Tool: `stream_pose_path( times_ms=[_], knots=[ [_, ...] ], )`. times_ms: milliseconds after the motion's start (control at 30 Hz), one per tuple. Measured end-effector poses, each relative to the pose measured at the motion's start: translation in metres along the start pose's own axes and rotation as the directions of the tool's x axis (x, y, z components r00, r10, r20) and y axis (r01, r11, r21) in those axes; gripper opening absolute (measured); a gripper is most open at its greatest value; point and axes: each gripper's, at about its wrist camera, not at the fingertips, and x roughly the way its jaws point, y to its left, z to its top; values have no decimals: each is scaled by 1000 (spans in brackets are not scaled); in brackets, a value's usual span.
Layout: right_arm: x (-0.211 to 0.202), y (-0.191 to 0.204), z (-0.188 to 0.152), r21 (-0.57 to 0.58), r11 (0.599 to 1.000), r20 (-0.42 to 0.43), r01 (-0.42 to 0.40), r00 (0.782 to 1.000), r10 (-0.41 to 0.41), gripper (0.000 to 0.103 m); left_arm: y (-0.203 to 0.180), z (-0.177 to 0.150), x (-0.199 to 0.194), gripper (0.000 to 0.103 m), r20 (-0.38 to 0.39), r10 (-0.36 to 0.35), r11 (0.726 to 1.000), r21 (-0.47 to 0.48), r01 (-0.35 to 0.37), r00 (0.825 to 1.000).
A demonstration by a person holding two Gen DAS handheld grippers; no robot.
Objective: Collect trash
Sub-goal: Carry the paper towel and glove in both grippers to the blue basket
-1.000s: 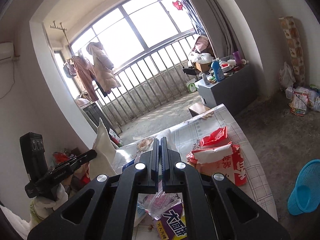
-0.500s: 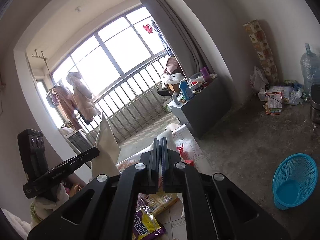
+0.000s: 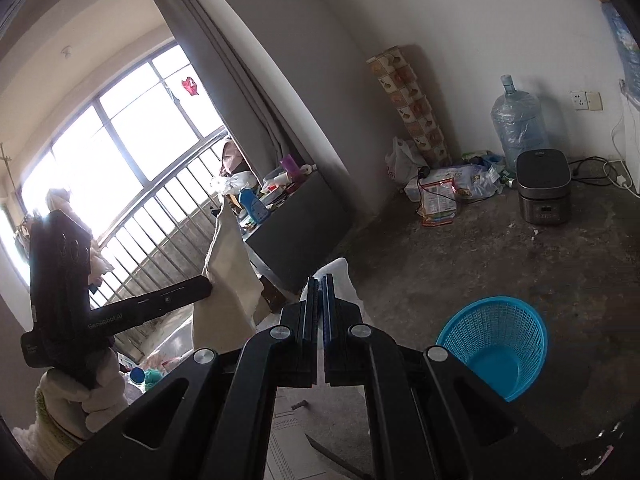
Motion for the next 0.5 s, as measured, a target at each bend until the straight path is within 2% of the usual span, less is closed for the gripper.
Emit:
stream_pose_path(
  times_ms=[200,367,500],
  knots=[
    [31,-60,-13,79,989,-62,125,991,-120,2,-12,-1,100,2,-145,-42,999,-11,41,988],
    [65,-116,-28,165,965,-128,204,974,-184,2,-20,-10,175,2,-229,-62,998,-13,60,971],
    [99,-160,-39,234,935,-183,266,957,-226,2,-33,-14,227,2,-265,-47,998,16,53,963]
  ],
)
